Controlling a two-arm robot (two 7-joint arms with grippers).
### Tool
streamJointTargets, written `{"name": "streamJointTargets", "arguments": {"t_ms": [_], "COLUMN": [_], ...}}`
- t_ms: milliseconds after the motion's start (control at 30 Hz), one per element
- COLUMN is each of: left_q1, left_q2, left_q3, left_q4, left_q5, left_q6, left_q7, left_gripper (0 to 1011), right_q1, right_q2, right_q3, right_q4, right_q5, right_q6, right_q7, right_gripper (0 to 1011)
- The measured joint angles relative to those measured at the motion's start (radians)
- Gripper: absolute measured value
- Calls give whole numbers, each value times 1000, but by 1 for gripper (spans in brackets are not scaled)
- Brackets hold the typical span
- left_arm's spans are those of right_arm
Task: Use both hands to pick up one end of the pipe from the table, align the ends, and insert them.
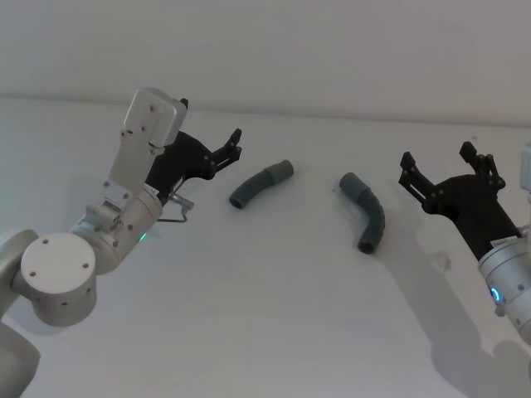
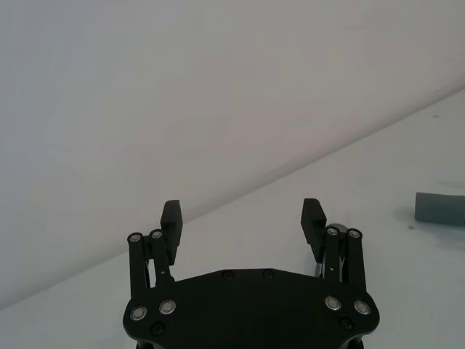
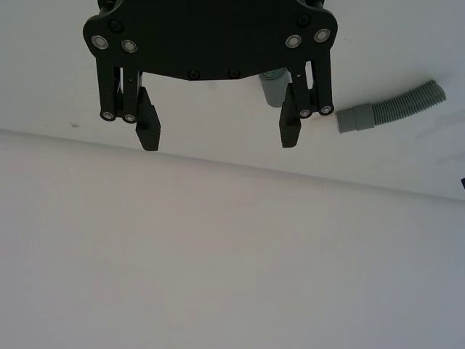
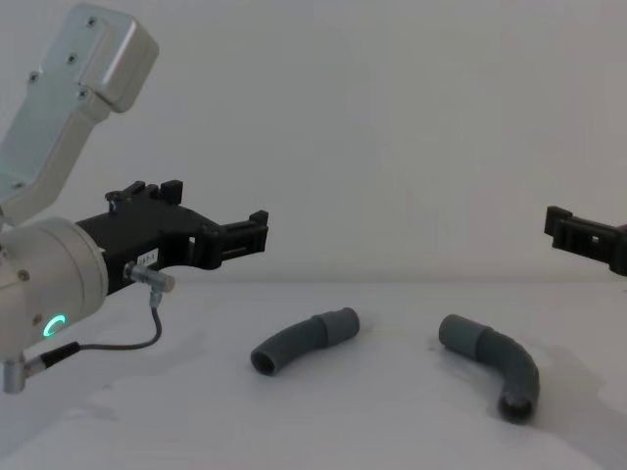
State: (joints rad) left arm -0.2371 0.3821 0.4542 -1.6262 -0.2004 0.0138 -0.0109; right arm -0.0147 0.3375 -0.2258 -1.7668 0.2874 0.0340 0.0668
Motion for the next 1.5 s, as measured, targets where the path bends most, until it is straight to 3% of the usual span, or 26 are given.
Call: {"name": "streamJointTargets", "arguments": {"t_ms": [1500], "left_q1": [0], "left_q2": [0], "left_q3": [0], "left_q4": [0], "left_q5": [0], "left_q6": [0], "left_q7": [0], "left_gripper": [1000], "right_q1": [0], "right_q2": [0], "right_q3": [0], "right_q4": [0], "right_q5": [0], "right_q6": [0], "right_q7": [0], "right_gripper": [1000]}}
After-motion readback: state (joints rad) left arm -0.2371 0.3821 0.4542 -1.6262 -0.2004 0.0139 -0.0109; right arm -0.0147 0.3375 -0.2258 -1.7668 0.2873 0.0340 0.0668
